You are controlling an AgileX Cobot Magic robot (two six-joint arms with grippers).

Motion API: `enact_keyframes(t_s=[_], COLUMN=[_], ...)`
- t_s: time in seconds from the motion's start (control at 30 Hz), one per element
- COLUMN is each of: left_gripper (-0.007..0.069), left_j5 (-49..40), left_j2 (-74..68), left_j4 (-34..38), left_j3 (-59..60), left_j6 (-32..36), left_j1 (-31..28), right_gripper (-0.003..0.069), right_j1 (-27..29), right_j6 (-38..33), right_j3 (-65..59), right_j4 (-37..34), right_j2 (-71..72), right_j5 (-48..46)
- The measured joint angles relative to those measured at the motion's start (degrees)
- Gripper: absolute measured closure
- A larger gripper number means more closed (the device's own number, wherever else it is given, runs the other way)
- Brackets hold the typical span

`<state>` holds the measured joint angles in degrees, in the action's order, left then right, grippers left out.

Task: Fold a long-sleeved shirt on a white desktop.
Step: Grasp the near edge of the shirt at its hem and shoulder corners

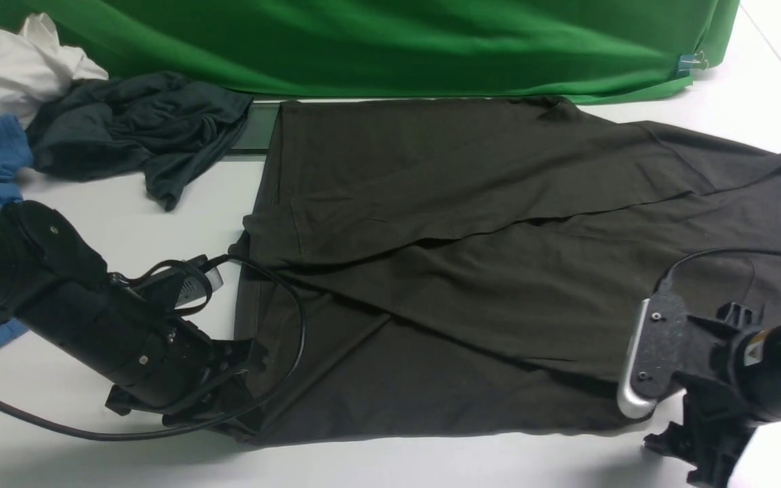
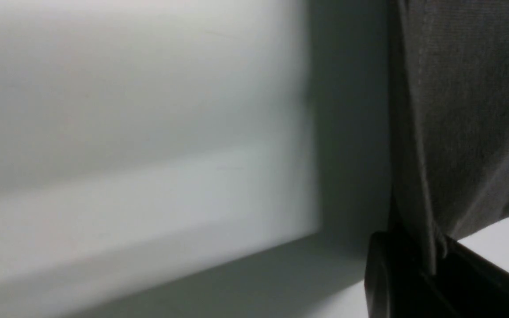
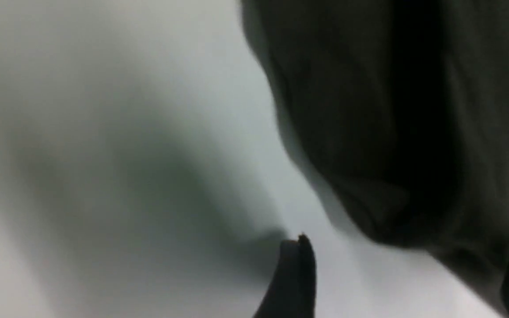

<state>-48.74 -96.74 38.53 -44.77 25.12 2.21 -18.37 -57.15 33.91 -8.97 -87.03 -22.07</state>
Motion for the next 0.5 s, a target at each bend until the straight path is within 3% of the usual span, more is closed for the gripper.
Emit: enact_keyframes(t_s=[0.23, 0.3, 0.4, 0.47, 0.5], left_gripper=[0.0577, 0.0577, 0.0577, 0.0577, 0.0577], left_j5=[0.2, 0.2, 0.4, 0.6, 0.8], left_j2=[0.0, 0.3, 1.6, 3.0, 3.5], left_j4=[-2.1, -4.1, -6.4, -8.1, -8.5], left_j3=[0.0, 0.0, 0.0, -0.1, -0.1], left_j6=[-1.6, -3.4, -5.5, -6.7, -7.3], left_j1=[0.0, 0.0, 0.1, 0.1, 0.1], right_gripper=[0.0123, 0.0247, 0.0498, 0.0586, 0.0594], right_j1=[0.0, 0.0, -0.3, -0.5, -0.6], right_j6=[-0.2, -0.2, -0.5, -0.7, -0.7], right_j3=[0.7, 0.8, 1.0, 1.0, 1.0], right_j4=[-0.5, -1.0, -1.1, -0.9, -0.7], right_j2=[-3.0, -3.2, -3.1, -2.4, -2.1], right_j5=[6.4, 5.5, 3.0, 1.6, 0.6])
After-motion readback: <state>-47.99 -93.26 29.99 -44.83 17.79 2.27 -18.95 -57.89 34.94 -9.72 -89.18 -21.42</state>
